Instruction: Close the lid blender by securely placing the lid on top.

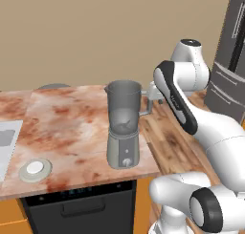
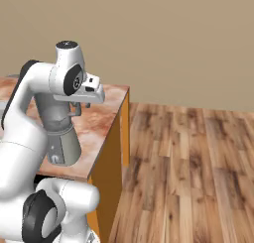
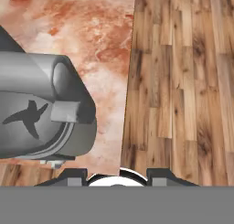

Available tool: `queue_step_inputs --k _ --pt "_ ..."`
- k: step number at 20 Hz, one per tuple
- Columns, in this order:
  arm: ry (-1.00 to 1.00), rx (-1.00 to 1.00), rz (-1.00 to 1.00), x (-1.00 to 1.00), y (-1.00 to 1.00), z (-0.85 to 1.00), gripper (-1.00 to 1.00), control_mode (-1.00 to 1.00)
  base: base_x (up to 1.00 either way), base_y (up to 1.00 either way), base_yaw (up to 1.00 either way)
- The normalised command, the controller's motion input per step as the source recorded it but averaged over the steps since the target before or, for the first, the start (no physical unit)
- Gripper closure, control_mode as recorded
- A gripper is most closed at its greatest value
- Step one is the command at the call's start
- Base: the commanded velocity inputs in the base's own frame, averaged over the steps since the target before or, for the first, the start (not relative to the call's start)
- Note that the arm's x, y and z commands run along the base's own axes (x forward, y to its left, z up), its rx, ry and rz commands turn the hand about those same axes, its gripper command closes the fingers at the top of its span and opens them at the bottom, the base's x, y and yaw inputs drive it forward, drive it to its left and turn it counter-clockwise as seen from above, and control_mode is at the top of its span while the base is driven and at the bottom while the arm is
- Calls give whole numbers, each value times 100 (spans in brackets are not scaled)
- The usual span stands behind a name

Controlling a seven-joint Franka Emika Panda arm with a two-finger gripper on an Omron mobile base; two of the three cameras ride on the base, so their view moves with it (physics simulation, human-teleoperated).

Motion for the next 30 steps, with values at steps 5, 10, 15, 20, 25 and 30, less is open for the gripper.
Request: queue_step_inputs --k 5,10,15,20,25,30 --pt "0 0 0 -7 0 -1 -100 100 -55 0 -1" --pt "0 0 0 0 0 0 -100 100 -99 17 -4" --pt "0 0 0 0 0 0 -100 100 -27 93 0" --pt "0 0 0 0 0 0 -100 100 14 100 0" --pt "0 0 0 0 0 0 -100 100 60 37 9" --pt "0 0 0 0 0 0 -100 100 70 10 15"
